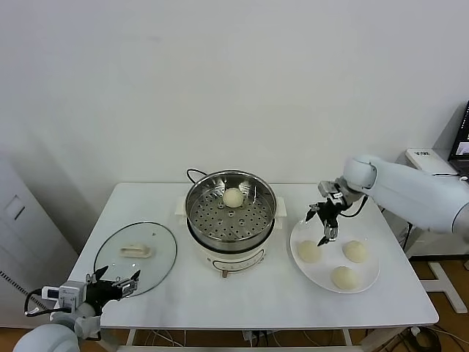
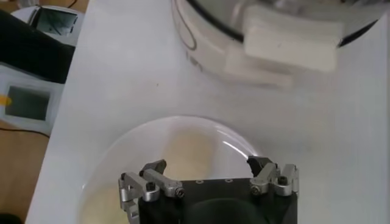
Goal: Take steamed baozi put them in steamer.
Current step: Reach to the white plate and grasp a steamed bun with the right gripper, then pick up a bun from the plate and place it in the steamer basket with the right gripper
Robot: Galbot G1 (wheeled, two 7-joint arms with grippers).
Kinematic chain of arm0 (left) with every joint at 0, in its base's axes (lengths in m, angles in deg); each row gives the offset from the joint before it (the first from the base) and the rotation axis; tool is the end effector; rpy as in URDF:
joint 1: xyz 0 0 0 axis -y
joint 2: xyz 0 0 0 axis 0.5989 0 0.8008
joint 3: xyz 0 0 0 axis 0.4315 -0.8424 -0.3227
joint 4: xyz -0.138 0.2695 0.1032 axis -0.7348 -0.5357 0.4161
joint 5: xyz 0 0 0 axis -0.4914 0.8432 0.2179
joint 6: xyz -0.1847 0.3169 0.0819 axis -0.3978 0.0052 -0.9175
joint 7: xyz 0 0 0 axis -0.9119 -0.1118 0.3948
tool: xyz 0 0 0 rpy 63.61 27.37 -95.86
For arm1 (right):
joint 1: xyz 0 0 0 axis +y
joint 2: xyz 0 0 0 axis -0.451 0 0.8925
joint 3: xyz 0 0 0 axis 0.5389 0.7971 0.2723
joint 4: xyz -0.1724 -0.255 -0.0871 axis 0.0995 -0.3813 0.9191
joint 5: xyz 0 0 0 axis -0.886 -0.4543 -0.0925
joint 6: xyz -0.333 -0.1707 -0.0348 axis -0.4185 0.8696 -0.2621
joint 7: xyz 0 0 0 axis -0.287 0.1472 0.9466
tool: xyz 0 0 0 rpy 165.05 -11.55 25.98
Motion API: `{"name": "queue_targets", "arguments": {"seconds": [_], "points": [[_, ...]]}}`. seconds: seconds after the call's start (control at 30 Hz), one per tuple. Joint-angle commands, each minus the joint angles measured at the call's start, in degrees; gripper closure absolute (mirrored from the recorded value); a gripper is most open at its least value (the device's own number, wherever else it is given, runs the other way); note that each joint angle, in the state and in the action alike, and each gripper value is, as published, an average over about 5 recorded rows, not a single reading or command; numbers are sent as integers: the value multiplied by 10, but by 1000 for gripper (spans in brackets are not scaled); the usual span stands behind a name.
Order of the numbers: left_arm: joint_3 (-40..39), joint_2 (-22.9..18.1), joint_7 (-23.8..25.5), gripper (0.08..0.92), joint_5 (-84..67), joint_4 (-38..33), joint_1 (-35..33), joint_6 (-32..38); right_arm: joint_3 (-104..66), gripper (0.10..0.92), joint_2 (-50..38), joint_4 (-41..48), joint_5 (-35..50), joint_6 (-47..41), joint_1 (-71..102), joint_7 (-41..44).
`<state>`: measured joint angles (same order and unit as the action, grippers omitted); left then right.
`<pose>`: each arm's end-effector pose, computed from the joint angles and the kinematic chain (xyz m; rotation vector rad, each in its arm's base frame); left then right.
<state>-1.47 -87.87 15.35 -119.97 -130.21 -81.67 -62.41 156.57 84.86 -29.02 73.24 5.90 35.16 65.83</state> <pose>0.2377 0.0857 -0.2185 -0.0935 -2.5426 -0.1227 0.5693 -0.1151 -0.1719 1.5096 -1.3520 1.2553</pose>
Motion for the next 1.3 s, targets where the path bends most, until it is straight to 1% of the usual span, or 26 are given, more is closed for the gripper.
{"name": "queue_targets", "arguments": {"seconds": [0.03, 0.47, 0.57, 0.67, 0.77, 1.03, 1.3], "points": [[0, 0, 0, 177, 0, 0, 0, -1, -31, 203, -8, -4, -29, -13, 70, -19], [-3, -1, -1, 177, 3, -3, -1, -5, -109, 203, 8, 37, -85, -10, 138, -31], [-4, -1, -1, 177, 3, -5, -1, -6, -120, 214, 12, 44, -90, -10, 143, -35], [-4, -1, -1, 177, 3, -6, -1, -6, -127, 247, 15, 49, -90, -10, 145, -40], [-5, -2, -2, 177, 3, -7, -1, -6, -129, 299, 17, 51, -89, -11, 145, -41], [-5, -3, -2, 177, 3, -8, -1, -6, -128, 500, 19, 50, -88, -12, 143, -37], [-6, -5, -4, 177, 3, -9, -1, -9, -121, 583, 18, 42, -82, -10, 131, -26]]}}
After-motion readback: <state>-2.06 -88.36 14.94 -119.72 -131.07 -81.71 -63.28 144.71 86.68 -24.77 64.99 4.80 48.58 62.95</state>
